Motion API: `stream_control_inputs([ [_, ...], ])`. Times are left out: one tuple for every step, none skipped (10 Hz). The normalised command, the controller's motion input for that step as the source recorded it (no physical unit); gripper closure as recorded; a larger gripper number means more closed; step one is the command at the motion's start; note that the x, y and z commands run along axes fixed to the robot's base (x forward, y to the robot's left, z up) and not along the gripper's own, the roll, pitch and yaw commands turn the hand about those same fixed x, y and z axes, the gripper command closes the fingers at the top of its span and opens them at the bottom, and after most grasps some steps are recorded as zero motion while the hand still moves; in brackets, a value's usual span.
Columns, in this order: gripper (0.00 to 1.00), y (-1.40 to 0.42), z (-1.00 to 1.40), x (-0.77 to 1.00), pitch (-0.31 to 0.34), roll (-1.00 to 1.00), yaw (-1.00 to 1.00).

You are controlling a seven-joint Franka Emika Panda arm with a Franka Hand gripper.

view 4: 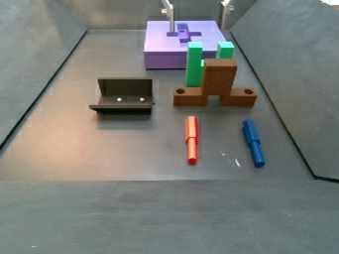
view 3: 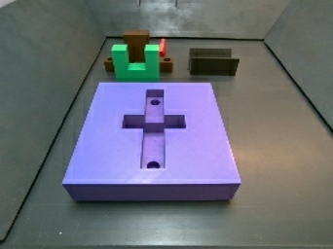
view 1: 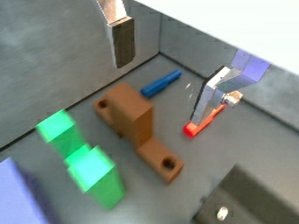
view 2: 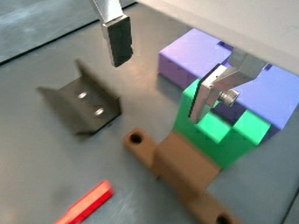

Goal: Pick up the green object. Move up. Move to above the board. Insert the green object.
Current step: Pick up the green object.

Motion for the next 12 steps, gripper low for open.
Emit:
stream_control_inputs([
  [0.0,-0.7,-0.21,0.22,0.0,0.08,0.0],
  [0.0,-0.55,-0.18,0.19,0.049,0.1,0.1],
  [0.0,-0.27,-0.14,0.16,0.056,0.12,0.0],
  [0.0,-0.25,-0.2,-0.01,-0.026,0.08,0.02],
  [0.0,-0.2,-0.3,0.0,-0.017,0.04,0.04],
  [0.0,-0.12,-0.3,0.0,-0.023,0.01,0.09],
  [0.0,-0.13,-0.32,0.0,-0.036,0.0,0.12],
  [0.0,-0.13,-0.33,0.0,-0.016,0.0,0.12],
  [0.0,-0.15,-0.31,-0.05,-0.026,0.01,0.09],
  [0.0,-0.22,-0.24,-0.03,-0.023,0.0,0.09],
  [0.0,-0.14,-0.31,0.0,-0.013,0.0,0.03],
  [0.0,-0.04,-0.27,-0.01,-0.009,-0.01,0.02],
])
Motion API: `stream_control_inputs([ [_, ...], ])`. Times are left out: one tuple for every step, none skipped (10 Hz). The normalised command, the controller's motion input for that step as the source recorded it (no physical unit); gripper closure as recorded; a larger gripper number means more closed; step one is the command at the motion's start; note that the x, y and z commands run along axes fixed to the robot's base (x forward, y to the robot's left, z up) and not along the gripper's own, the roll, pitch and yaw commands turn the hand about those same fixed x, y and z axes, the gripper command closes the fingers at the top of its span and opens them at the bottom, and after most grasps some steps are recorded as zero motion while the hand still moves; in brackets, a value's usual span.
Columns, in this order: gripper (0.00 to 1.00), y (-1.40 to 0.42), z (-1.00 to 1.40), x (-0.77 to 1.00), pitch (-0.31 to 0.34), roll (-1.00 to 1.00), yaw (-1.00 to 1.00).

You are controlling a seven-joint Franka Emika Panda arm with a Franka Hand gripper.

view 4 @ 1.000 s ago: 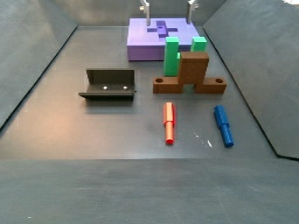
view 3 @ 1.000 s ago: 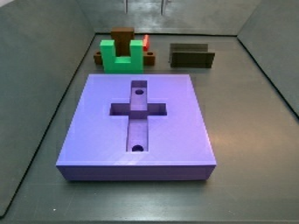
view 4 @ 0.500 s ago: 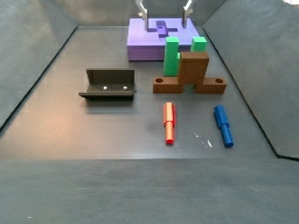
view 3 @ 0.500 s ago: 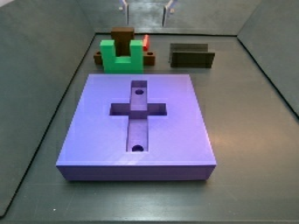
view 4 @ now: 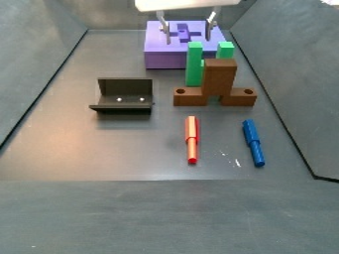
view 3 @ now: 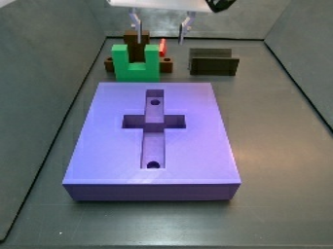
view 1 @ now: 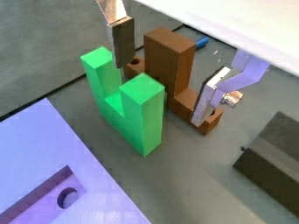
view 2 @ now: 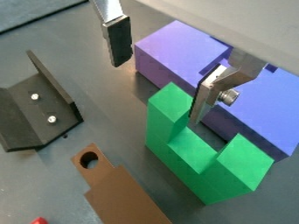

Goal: Pick up the green object. Move up. Move to above the board. Insert the green object.
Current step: Pick up the green object.

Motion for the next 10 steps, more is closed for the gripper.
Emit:
stream_control_inputs([
  [0.0,-0.05,-0.25,-0.03,-0.02,-0.01,0.03],
  [0.0,0.0,-0.29,-0.05,-0.023,-0.02,0.03],
  [0.0,-0.07,-0.2,-0.06,-0.021,0.0,0.07],
  [0.0,-0.11,-0.18,-0.09,-0.02,0.0,0.09],
  [0.0,-0.04,-0.25,-0.08,-0.019,0.0,0.06],
  [0.0,-0.02,-0.28,-0.08,-0.019,0.0,0.05],
  [0.0,0.0,-0.28,-0.08,-0.021,-0.04,0.04],
  [0.0,0.01,-0.22,-0.03,-0.006,-0.06,0.03],
  [0.0,0.0,-0.18,-0.01,0.0,-0.04,0.0],
  [0.0,0.0,-0.13,0.0,0.0,-0.01,0.0],
])
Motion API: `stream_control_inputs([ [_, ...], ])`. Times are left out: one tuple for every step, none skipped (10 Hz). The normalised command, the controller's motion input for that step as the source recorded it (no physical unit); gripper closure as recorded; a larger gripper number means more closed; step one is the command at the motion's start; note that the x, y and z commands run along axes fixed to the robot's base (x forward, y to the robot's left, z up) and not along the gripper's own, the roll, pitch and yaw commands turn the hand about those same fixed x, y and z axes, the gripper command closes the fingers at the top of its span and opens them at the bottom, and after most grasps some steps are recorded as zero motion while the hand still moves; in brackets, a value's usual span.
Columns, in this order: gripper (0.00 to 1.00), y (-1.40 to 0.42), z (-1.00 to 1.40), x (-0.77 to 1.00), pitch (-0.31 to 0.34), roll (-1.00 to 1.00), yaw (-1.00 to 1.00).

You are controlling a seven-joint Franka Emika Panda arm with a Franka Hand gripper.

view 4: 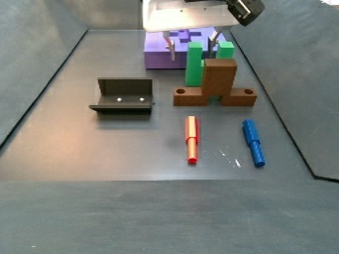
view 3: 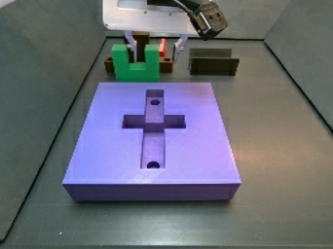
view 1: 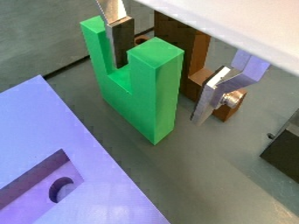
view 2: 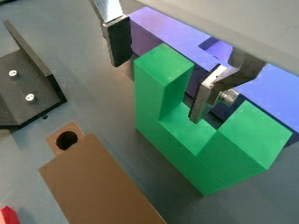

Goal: Pick up the green object. Move up. Move to above the board. Insert the green object.
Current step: Pick up the green object.

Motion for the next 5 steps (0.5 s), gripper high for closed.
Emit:
stream_control_inputs([
  [0.0,0.0,0.0,0.0,0.0,0.03,0.0],
  [0.0,0.0,0.0,0.0,0.0,0.0,0.0],
  [1.0,0.0,0.0,0.0,0.0,0.0,0.0],
  [1.0,0.0,0.0,0.0,0.0,0.0,0.0],
  [1.0,0.0,0.0,0.0,0.0,0.0,0.0],
])
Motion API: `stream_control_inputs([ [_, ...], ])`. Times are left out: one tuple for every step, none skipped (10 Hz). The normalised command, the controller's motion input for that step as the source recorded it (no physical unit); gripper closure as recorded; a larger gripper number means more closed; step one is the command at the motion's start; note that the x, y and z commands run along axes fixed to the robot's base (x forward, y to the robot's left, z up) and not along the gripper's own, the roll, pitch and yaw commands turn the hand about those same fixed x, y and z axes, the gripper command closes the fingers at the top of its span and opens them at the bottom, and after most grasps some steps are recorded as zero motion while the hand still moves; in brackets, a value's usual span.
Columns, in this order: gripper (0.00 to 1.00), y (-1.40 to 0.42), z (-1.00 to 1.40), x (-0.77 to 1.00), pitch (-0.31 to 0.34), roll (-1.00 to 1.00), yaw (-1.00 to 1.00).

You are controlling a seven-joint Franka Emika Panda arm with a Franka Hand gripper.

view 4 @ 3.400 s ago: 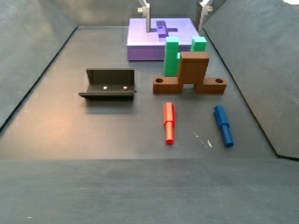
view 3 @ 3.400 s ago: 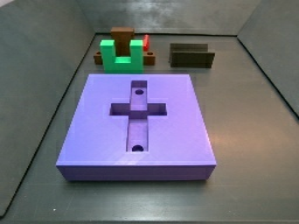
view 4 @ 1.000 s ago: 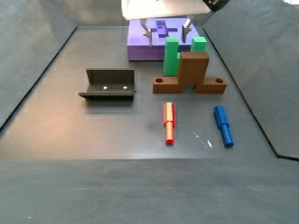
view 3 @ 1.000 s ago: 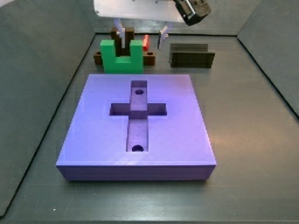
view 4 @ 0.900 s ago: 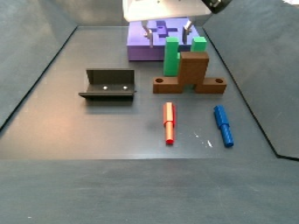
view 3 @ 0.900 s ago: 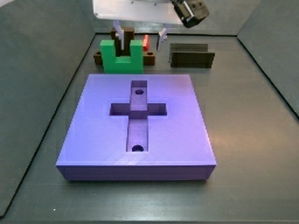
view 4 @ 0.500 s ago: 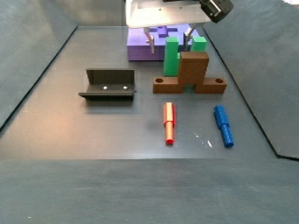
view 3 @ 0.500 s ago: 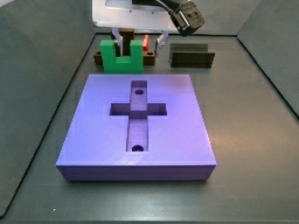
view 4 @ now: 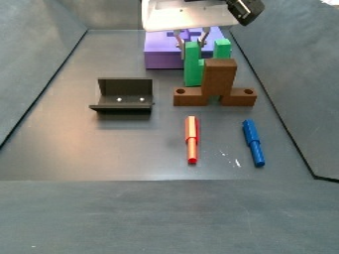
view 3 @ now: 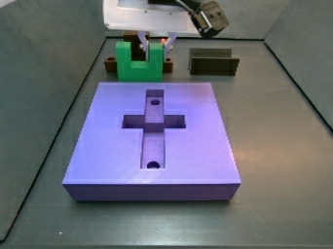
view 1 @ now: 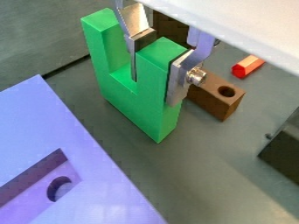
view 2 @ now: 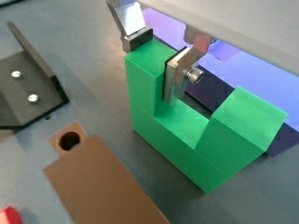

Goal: Pick up the green object. Move up. Move to above the board. Insert the green object.
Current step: Pick up the green object.

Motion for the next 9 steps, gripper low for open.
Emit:
stream_control_inputs([
  [1.0,0.0,0.0,0.0,0.0,0.0,0.0],
  [1.0,0.0,0.0,0.0,0.0,0.0,0.0],
  [1.0,0.0,0.0,0.0,0.0,0.0,0.0],
  [1.0,0.0,0.0,0.0,0.0,0.0,0.0],
  [1.0,0.0,0.0,0.0,0.0,0.0,0.0],
  [1.0,0.0,0.0,0.0,0.0,0.0,0.0],
  [1.0,0.0,0.0,0.0,0.0,0.0,0.0],
  [1.0,0.0,0.0,0.0,0.0,0.0,0.0],
  [1.0,0.0,0.0,0.0,0.0,0.0,0.0],
])
